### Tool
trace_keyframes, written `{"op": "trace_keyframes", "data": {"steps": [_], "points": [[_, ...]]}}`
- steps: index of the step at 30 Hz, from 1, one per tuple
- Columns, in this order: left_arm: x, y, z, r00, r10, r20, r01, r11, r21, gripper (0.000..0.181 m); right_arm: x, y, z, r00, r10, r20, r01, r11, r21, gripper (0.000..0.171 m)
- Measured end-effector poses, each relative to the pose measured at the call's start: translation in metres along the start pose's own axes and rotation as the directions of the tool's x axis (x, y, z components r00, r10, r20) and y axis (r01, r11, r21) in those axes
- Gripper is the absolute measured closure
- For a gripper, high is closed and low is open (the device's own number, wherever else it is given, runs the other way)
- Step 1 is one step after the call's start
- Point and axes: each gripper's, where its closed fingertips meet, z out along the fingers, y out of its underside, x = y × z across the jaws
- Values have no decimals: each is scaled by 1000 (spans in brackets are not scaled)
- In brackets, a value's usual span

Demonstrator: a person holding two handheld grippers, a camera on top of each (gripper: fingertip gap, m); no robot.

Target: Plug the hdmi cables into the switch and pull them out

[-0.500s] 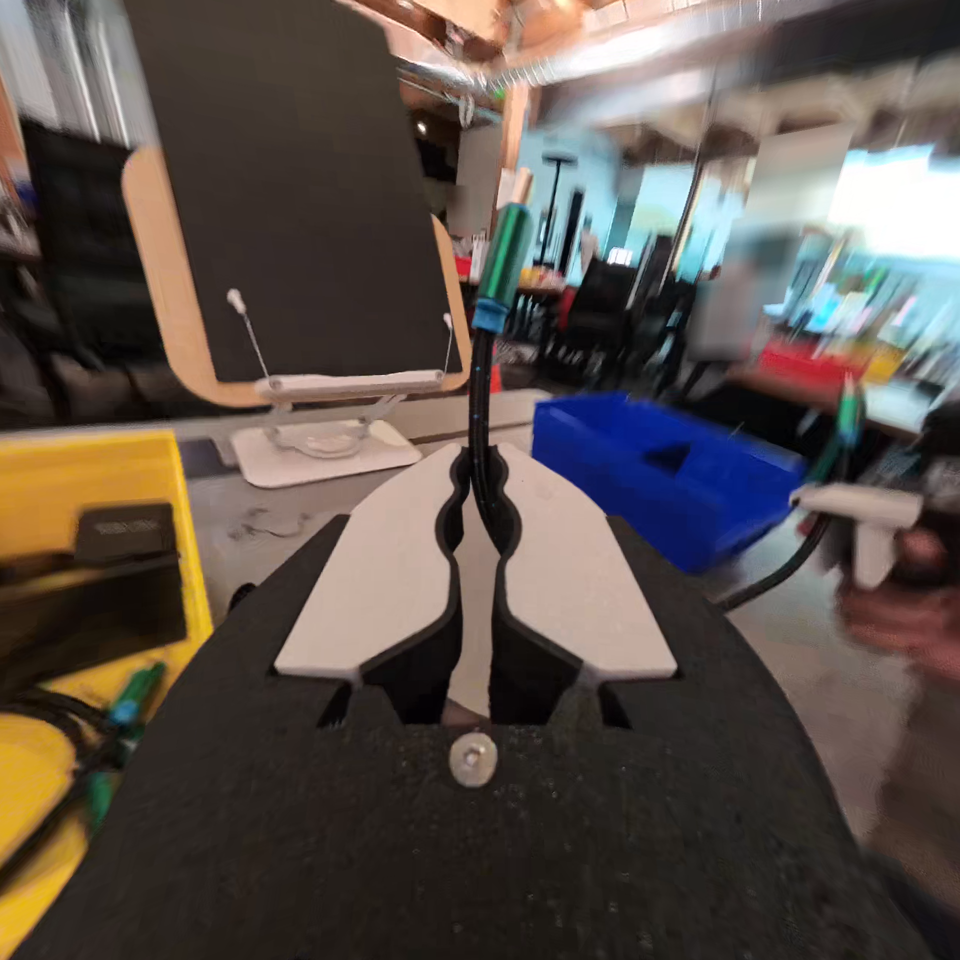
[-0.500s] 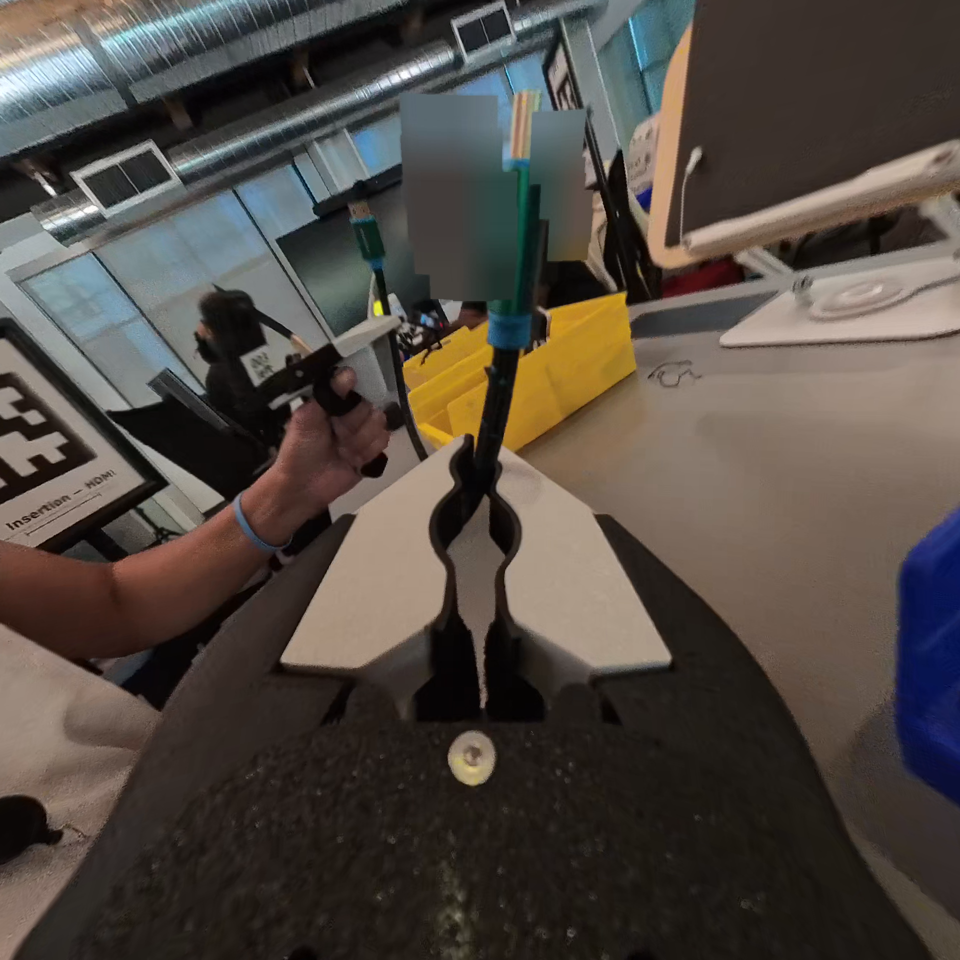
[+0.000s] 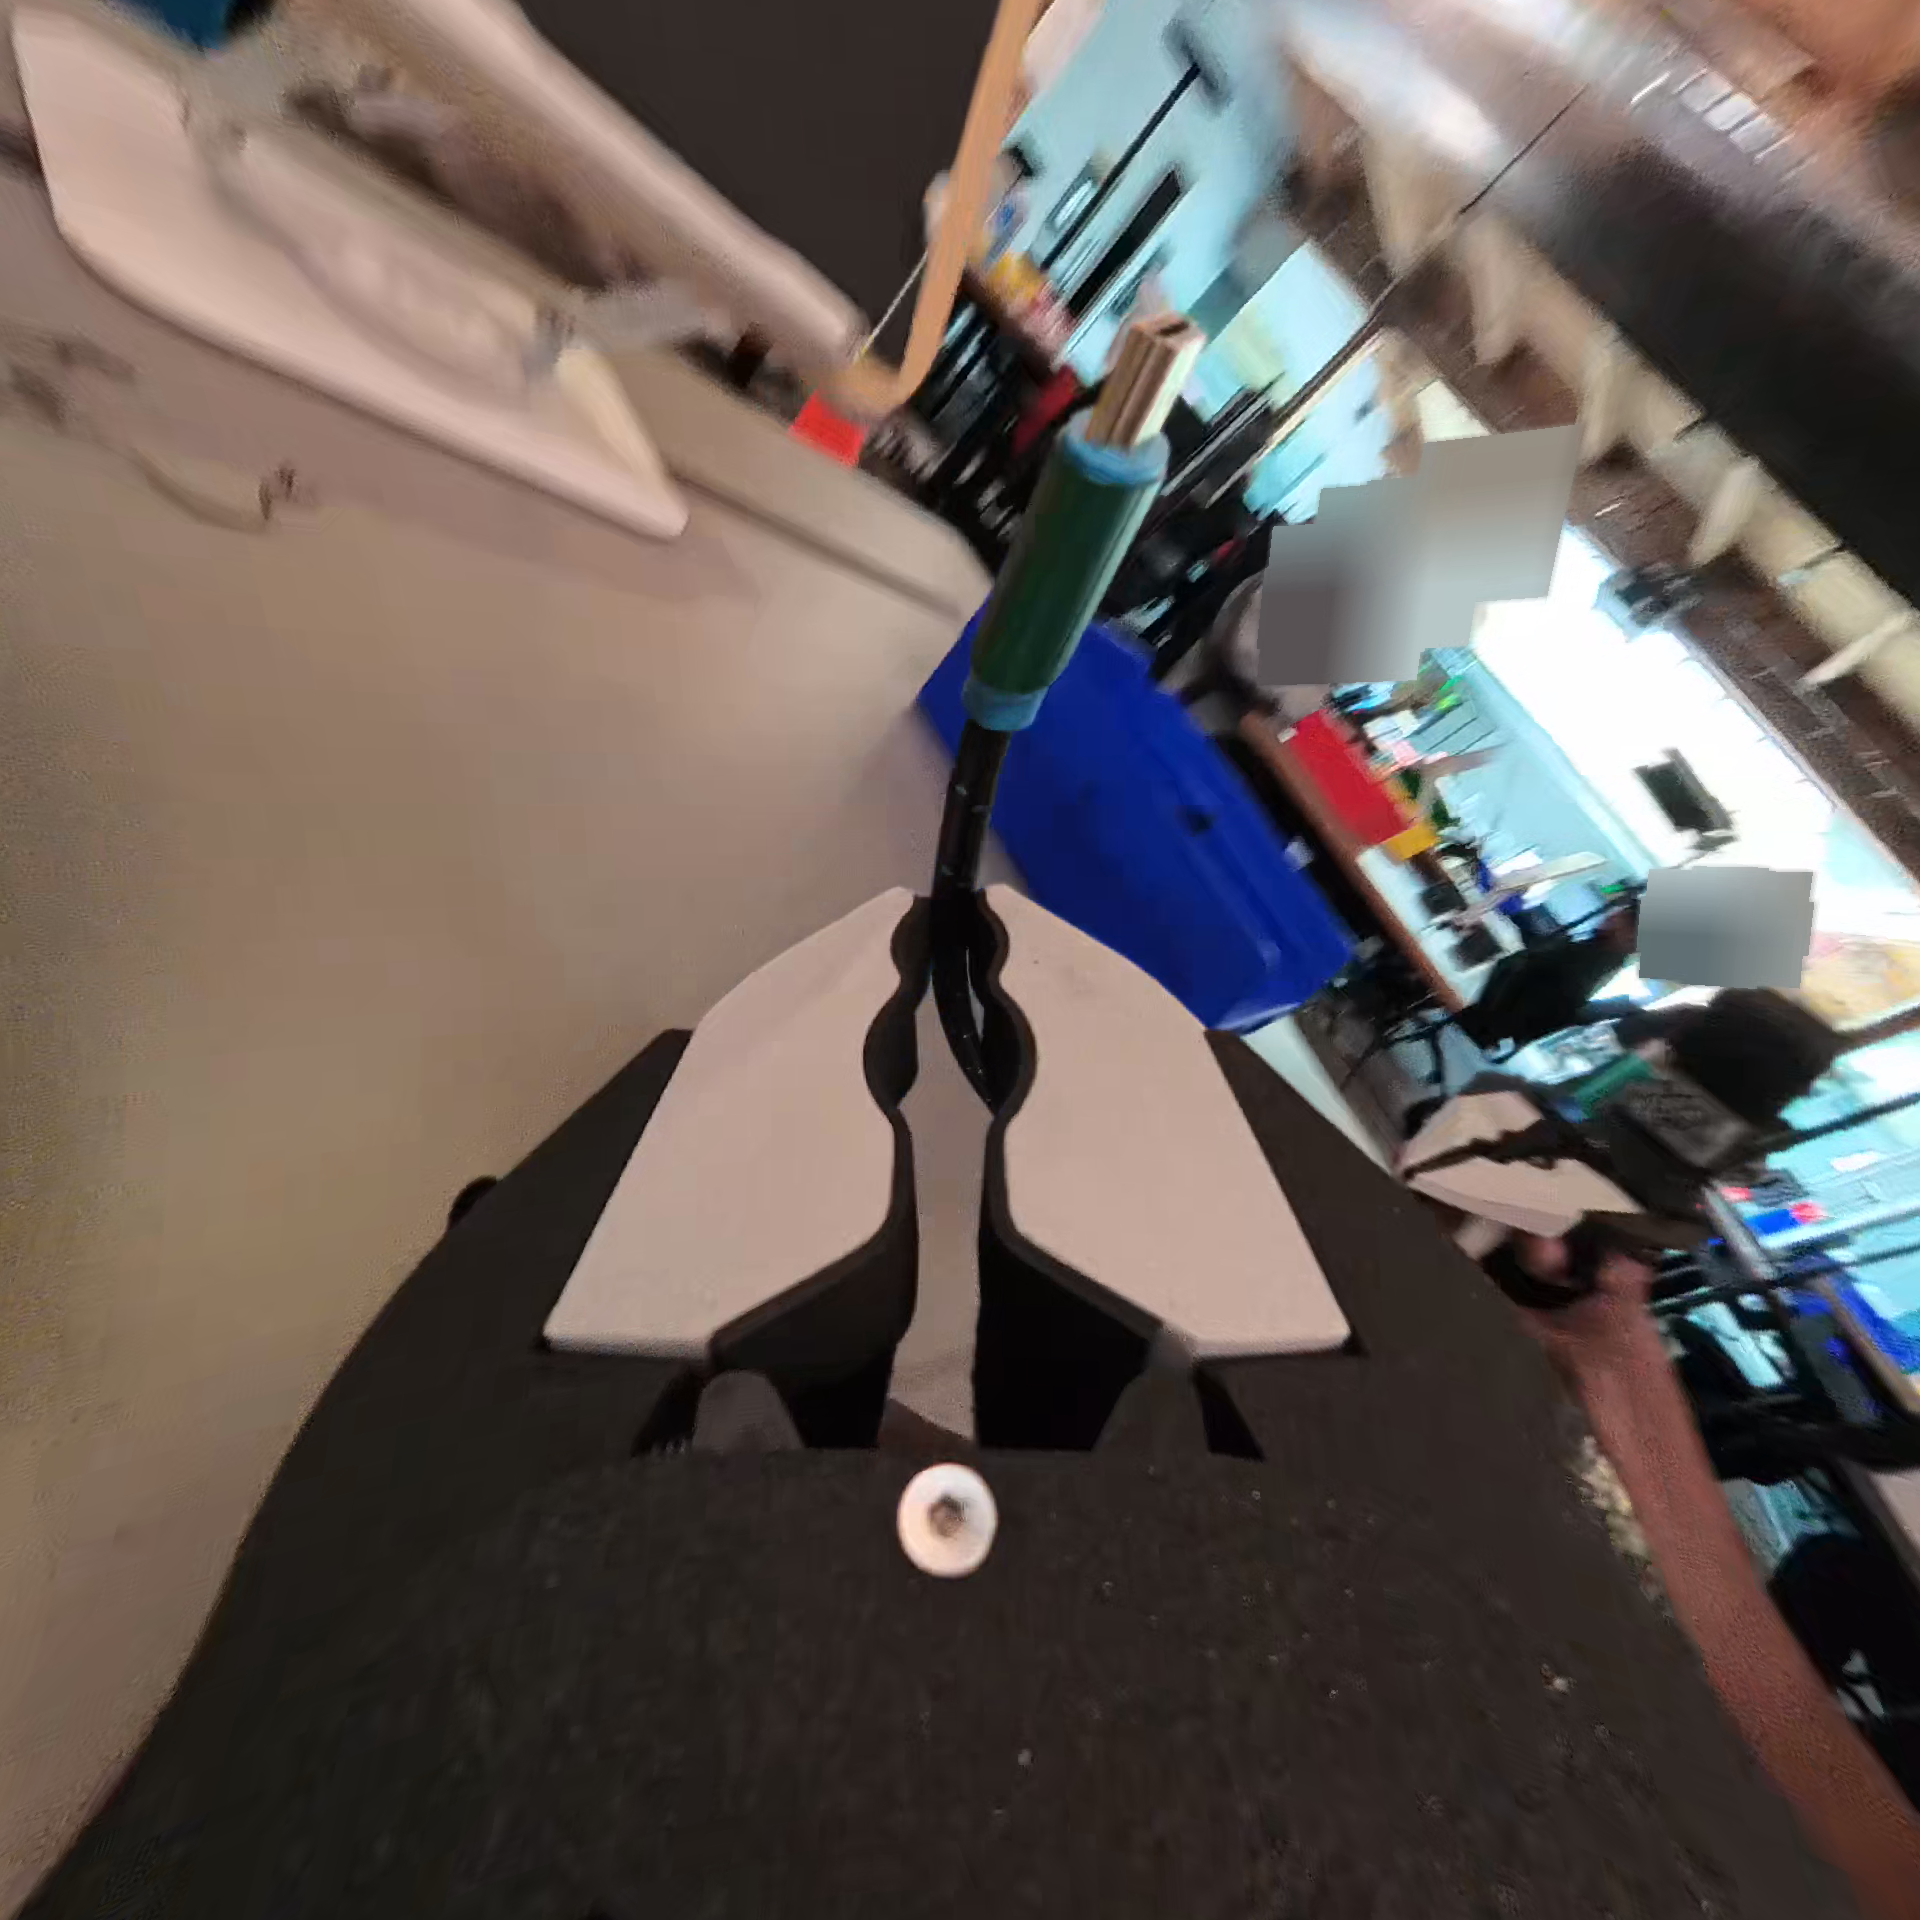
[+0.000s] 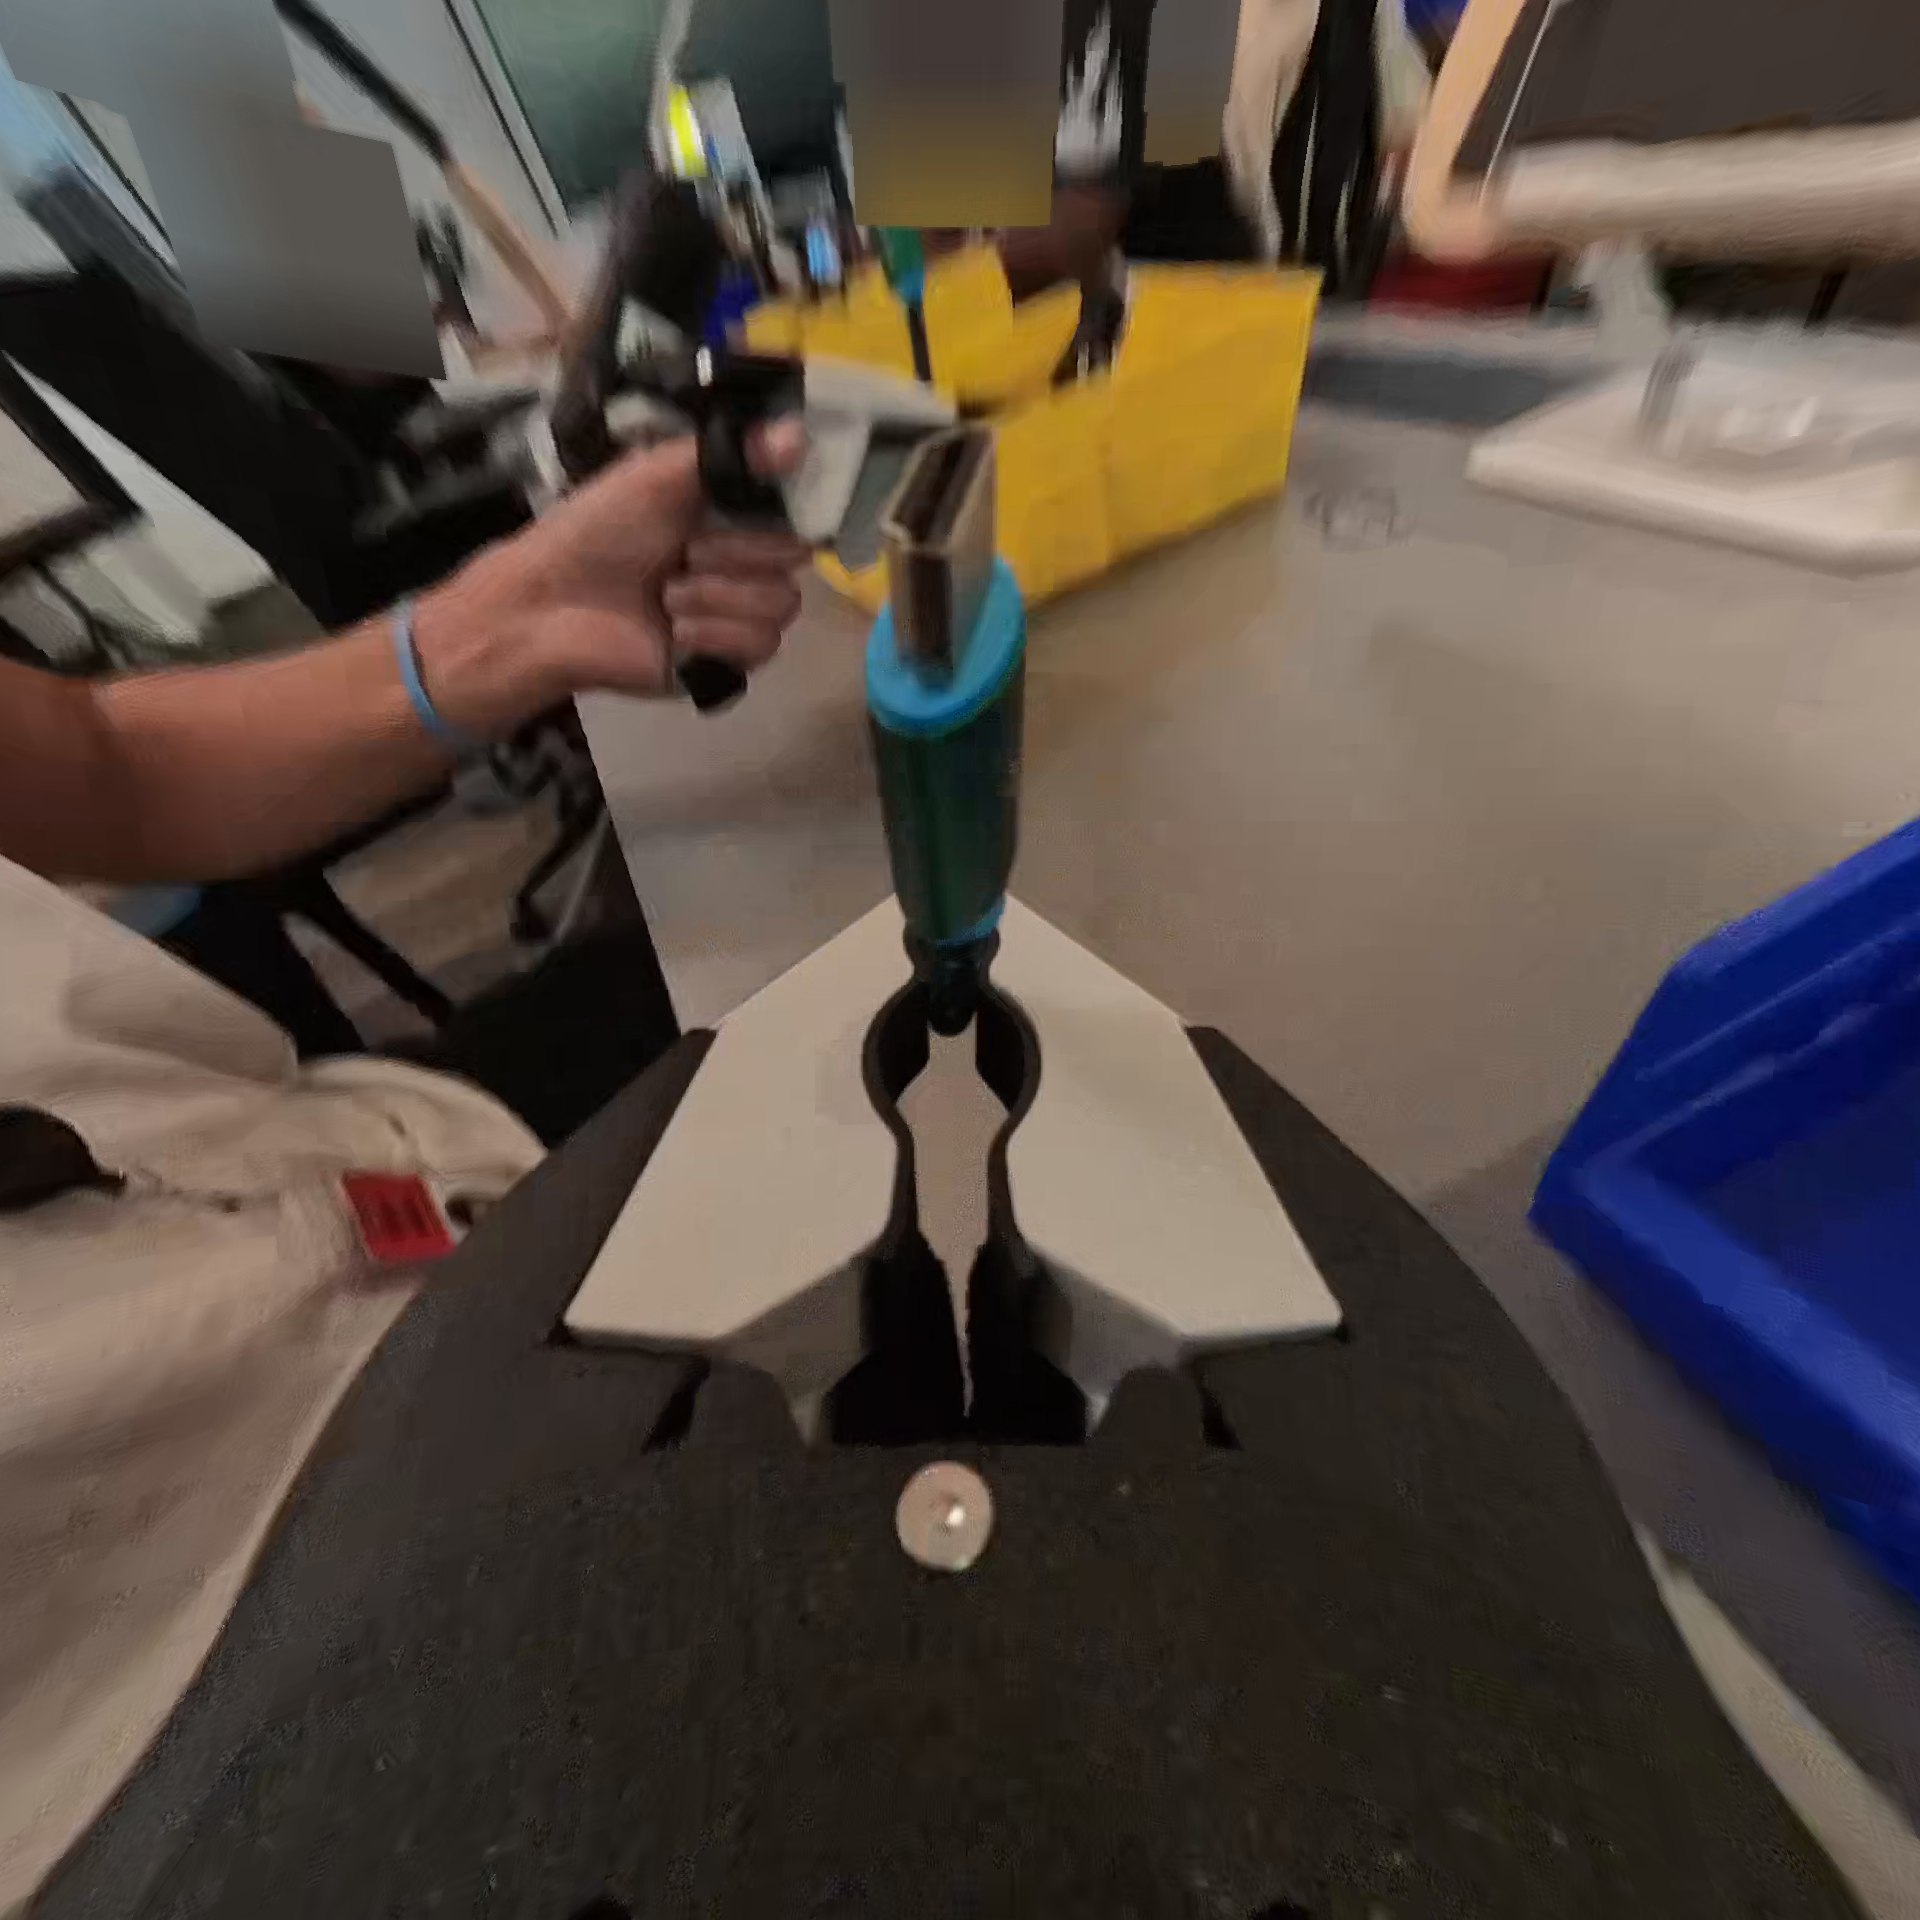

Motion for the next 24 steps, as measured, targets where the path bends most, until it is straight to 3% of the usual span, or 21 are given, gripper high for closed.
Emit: {"op": "trace_keyframes", "data": {"steps": [2, 6, 9, 12, 15, 17, 20, 24], "points": [[-25, 30, 12, 992, 2, 130, 11, 995, -96, 175, 13, 21, 2, 996, -11, -84, 1, 993, -115, 171], [-48, 59, 31, 976, 86, 201, -38, 971, -235, 175, 31, 59, 5, 977, 170, -128, -197, 950, -242, 168], [-57, 74, 42, 956, 189, 226, -97, 926, -364, 162, 43, 78, -6, 957, 243, -158, -281, 912, -298, 143], [-63, 73, 41, 938, 230, 259, -126, 923, -364, 155, 51, 86, -31, 955, 217, -201, -277, 894, -352, 126], [-60, 79, 40, 943, 244, 226, -139, 907, -398, 152, 70, 86, -67, 936, 114, -333, -246, 889, -385, 120], [-51, 83, 41, 952, 247, 180, -158, 902, -402, 152, 85, 69, -80, 900, 85, -428, -240, 916, -321, 118], [-27, 94, 45, 948, 305, 88, -243, 875, -419, 154, 81, 54, -58, 911, 127, -393, -239, 938, -251, 115], [3, 90, 35, 899, 437, -11, -409, 832, -376, 154, 90, 55, -44, 887, -23, -461, -136, 941, -308, 114]]}}
